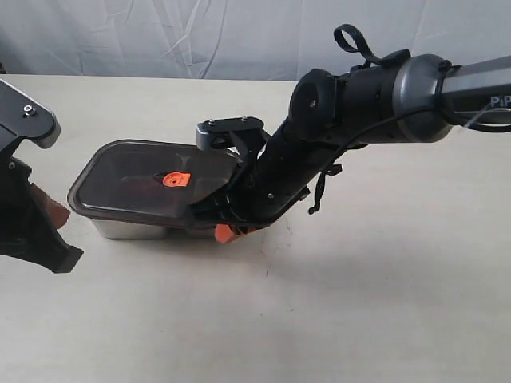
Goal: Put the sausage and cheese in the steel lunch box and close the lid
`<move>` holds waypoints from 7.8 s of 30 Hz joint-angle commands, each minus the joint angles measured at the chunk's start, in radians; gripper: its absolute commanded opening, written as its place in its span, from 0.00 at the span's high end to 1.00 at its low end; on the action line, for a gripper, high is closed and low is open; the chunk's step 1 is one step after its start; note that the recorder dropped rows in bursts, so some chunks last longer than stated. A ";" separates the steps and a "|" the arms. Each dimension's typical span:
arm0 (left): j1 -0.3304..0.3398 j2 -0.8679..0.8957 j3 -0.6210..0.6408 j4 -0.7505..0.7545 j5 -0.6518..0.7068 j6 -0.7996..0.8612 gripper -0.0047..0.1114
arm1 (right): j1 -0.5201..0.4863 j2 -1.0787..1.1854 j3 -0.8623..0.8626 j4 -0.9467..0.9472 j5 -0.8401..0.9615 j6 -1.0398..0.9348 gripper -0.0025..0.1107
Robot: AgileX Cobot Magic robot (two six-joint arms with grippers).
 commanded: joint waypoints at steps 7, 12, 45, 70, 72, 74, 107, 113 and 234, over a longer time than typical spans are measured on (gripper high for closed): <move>0.000 -0.008 0.001 0.003 0.005 -0.030 0.96 | 0.002 -0.003 0.004 -0.210 -0.065 0.178 0.98; 0.000 -0.008 0.001 0.014 0.001 -0.030 0.96 | 0.002 -0.005 0.004 -0.190 0.001 0.196 0.98; 0.075 0.020 0.001 0.147 0.033 -0.274 0.96 | 0.000 -0.007 0.004 -0.261 -0.101 0.226 0.98; 0.327 0.407 -0.004 0.150 -0.233 -0.291 0.96 | 0.000 0.005 -0.123 -1.006 -0.111 0.821 0.98; 0.327 0.413 -0.004 0.148 -0.275 -0.291 0.96 | 0.000 0.026 -0.131 -1.009 -0.111 0.823 0.98; 0.327 0.418 -0.004 0.144 -0.307 -0.291 0.96 | 0.000 0.043 -0.140 -1.009 -0.111 0.825 0.98; 0.327 0.458 -0.035 0.144 -0.408 -0.290 0.96 | -0.071 0.085 -0.165 -1.024 -0.226 0.942 0.98; 0.327 0.458 -0.035 0.144 -0.402 -0.290 0.96 | -0.071 0.087 -0.165 -1.020 -0.250 0.942 0.98; 0.356 0.459 -0.105 0.146 -0.469 -0.315 0.96 | 0.023 -0.138 -0.164 -0.740 0.210 0.464 0.98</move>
